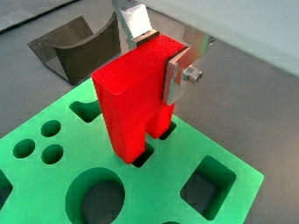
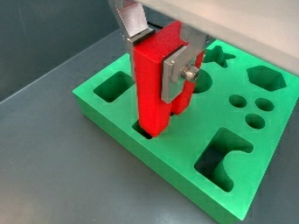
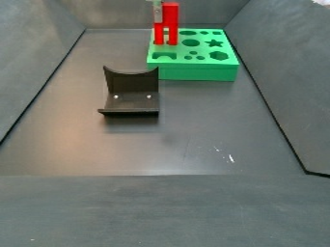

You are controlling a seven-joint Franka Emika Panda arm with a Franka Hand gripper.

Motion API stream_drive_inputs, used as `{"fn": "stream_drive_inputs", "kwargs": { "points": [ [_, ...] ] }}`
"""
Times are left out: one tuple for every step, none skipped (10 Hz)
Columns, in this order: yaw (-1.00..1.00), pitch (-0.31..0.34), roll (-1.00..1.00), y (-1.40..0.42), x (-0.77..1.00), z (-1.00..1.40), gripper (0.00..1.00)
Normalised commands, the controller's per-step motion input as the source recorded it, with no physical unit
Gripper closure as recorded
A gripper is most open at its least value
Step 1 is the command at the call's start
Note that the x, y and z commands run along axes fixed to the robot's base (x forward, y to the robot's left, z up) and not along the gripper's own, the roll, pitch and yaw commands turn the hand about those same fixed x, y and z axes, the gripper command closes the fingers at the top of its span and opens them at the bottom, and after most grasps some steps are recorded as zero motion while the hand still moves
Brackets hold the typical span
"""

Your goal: Insert the double-square object.

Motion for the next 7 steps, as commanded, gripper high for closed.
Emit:
{"fn": "stream_drive_inputs", "kwargs": {
  "points": [
    [-0.32,-0.096,0.0,-0.07,0.0,-0.35,1.0],
    [-0.35,-0.124,0.02,-0.18,0.0,-0.59,1.0],
    [-0.05,-0.046,0.06,-0.04,0.0,-0.44,1.0],
    [0.23,-0.076,0.06,-0.08,-0.12,-0.35,1.0],
    [0.4,-0.056,0.1,-0.03,-0.12,-0.31,1.0],
    [0.56,-0.02,0.15,0.02,0.0,-0.37,1.0],
    [0.41,0.0,0.12,0.0,0.29,-0.45,1.0]
  ]
}}
